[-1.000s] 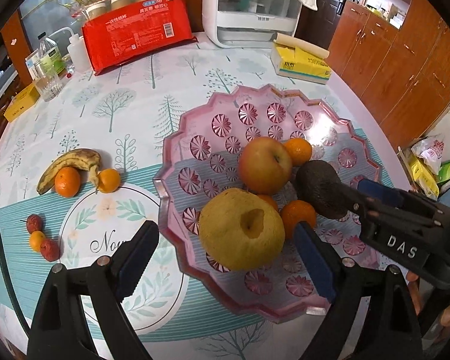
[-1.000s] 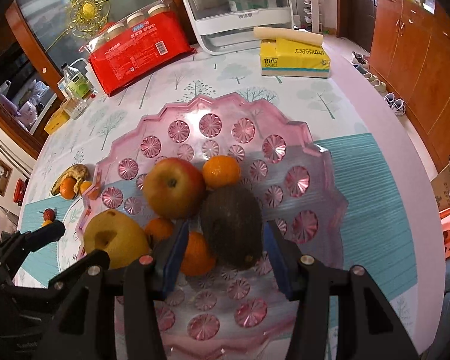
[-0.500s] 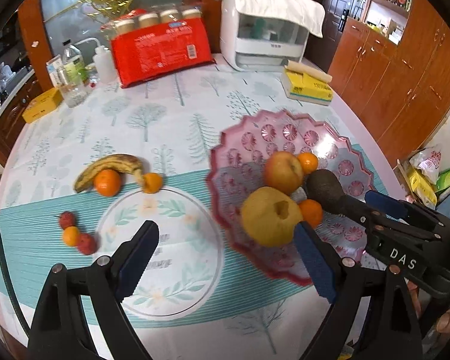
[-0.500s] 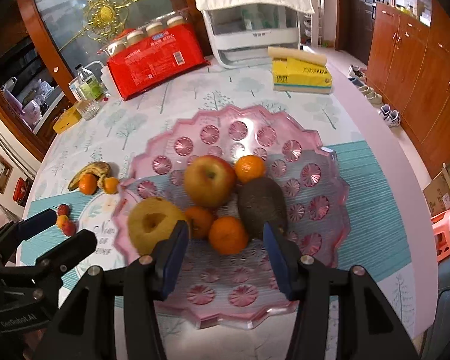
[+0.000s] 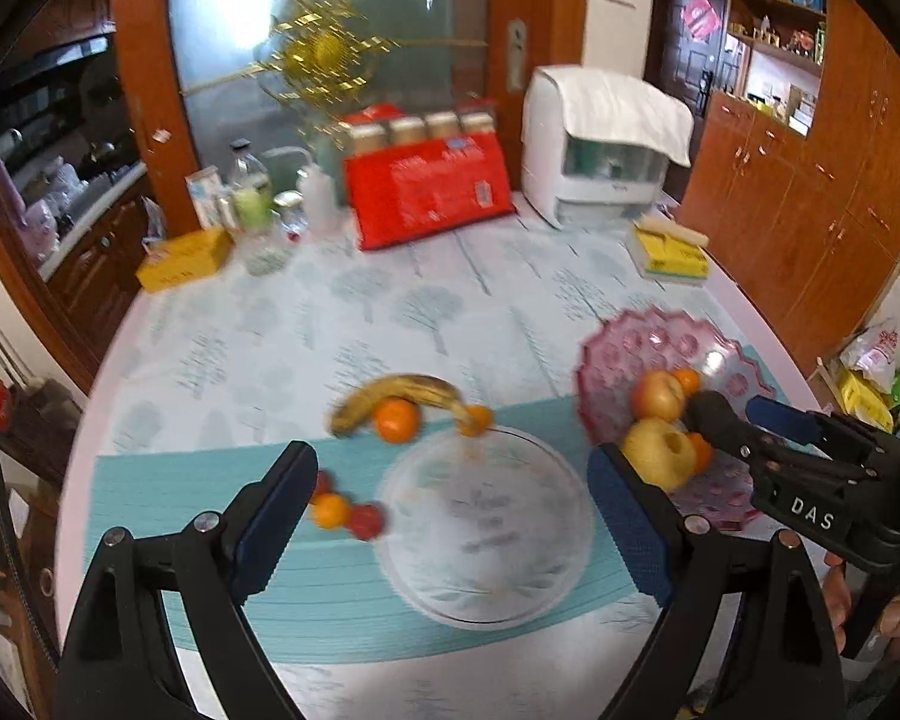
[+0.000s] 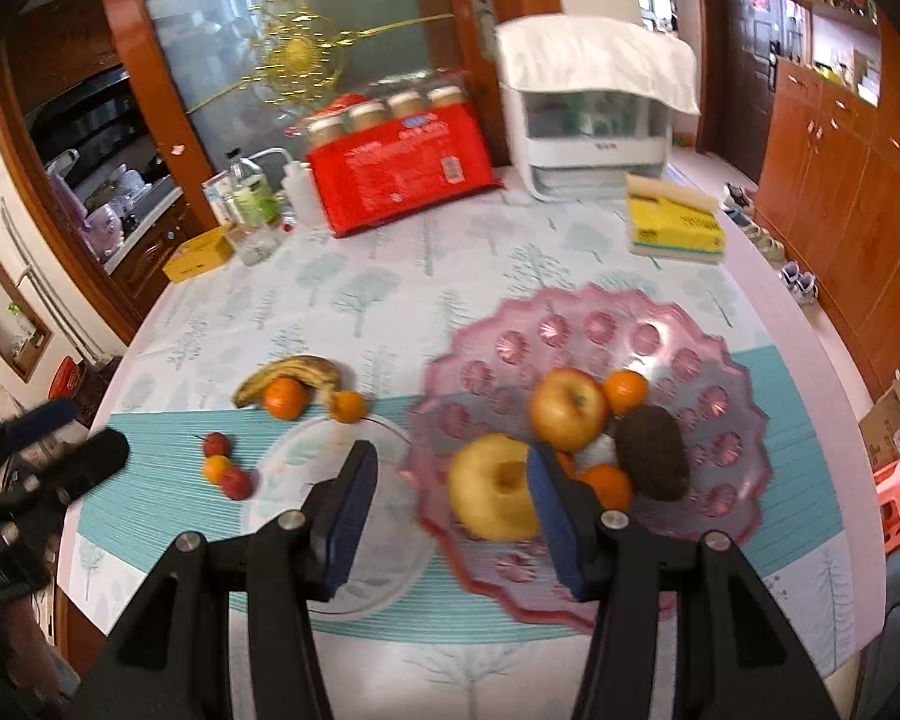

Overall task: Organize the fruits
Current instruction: 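Grasp the red lychee with the left tool while the right tool grasps the strawberry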

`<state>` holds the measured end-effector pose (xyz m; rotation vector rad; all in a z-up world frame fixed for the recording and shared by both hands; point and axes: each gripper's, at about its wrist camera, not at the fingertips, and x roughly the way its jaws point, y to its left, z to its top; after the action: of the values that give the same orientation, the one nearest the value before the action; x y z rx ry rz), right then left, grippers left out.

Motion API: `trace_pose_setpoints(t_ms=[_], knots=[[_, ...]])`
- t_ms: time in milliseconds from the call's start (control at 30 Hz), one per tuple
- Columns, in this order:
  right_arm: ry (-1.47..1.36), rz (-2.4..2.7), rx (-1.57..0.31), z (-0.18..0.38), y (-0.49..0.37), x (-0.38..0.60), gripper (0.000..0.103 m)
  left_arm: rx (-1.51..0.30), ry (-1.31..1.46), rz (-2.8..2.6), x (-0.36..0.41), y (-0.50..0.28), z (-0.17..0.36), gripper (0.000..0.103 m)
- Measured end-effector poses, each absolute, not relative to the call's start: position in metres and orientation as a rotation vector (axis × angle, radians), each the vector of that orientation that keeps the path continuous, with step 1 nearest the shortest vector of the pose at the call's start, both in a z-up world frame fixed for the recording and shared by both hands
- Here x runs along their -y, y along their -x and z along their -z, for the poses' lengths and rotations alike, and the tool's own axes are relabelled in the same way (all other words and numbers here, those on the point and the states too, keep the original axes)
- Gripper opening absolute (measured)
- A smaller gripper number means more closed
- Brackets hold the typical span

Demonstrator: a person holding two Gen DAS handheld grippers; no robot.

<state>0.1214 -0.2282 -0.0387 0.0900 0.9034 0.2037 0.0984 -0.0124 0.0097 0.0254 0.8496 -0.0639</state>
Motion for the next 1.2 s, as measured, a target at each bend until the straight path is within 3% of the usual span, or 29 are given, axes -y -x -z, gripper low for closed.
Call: trace_pose_setpoints(t_ms=[300, 633, 767, 967, 1200], knots=[[-0.050, -0.240, -0.874, 0.031, -0.118, 0.155, 0.052, -0.806, -0.029, -0.003, -0.088, -0.098, -0.023, 0.091], [-0.006, -0.361, -0.947, 0.081, -0.123, 0.069, 0.052, -0.907, -0.062, 0.075, -0.153, -0.137, 0.046, 0.091], [0.020, -0.417, -0.989, 0.112, -0.129, 0.042, 0.052, -0.978, -0.066, 0.143, -0.164, -0.159, 0.085, 0.083], [0.057, -0.506, -1.072, 0.158, -0.135, 0.016, 0.041, -1.111, -0.018, 0.275, -0.171, -0.187, 0.141, 0.066], [0.073, -0.535, -1.114, 0.188, -0.148, 0.003, 0.038, -1.182, -0.018, 0.382, -0.160, -0.200, 0.173, 0.058]])
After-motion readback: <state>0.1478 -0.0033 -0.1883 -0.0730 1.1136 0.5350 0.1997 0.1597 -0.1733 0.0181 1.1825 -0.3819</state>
